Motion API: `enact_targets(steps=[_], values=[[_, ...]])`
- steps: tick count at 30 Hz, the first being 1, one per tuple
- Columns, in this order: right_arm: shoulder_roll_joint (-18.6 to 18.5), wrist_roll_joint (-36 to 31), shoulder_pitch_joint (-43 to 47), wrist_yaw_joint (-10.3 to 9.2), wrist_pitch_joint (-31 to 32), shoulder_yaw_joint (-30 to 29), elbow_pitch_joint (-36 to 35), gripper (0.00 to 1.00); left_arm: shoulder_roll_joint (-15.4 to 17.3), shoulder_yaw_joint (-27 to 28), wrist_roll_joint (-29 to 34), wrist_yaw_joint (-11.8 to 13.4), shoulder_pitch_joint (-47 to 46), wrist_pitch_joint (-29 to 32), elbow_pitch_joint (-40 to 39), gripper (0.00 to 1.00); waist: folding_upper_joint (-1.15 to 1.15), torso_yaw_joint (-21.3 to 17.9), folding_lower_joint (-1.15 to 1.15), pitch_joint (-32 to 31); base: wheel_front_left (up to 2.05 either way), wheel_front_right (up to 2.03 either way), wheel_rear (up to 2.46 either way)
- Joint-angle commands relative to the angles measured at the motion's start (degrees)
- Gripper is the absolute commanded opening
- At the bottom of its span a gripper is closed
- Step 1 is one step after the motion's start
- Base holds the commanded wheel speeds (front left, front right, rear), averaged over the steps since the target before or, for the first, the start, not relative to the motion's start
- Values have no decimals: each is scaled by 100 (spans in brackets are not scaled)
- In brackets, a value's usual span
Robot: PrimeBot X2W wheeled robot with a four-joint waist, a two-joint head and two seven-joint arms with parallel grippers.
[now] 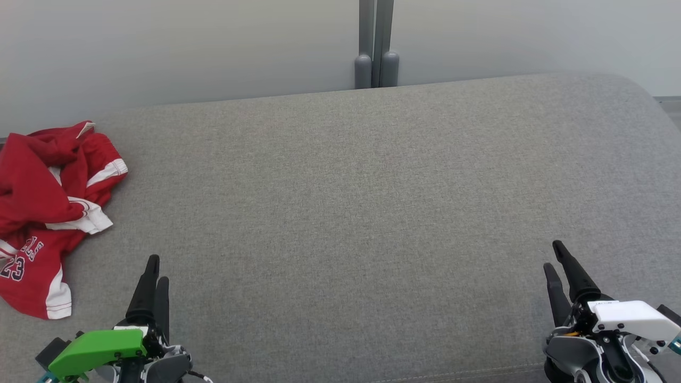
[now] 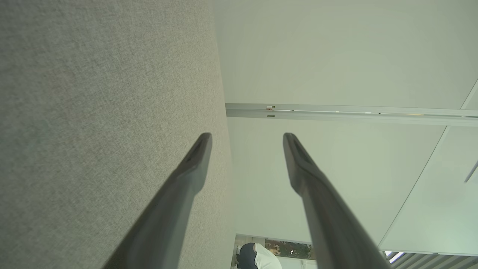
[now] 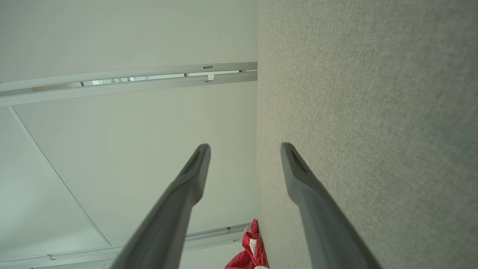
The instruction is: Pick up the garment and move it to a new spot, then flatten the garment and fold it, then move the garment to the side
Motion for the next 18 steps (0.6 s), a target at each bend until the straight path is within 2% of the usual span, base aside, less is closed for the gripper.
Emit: enact_targets(steps=[1,9,18], values=[[-22,-2,-88,1,-61,61,-106,100,10,-27,-1,-2,-89,-60,-122,100,0,1,0,0,0,0,0],[-30,-166,-93,2,-312,327,-237,100,15,-64,358,-4,-21,-278,-298,100,0,3,0,0,0,0,0],[-39,-887,-108,2,-564,524,-344,100,20,-83,1072,122,36,-499,-589,100,0,0,0,7,0,0,0]])
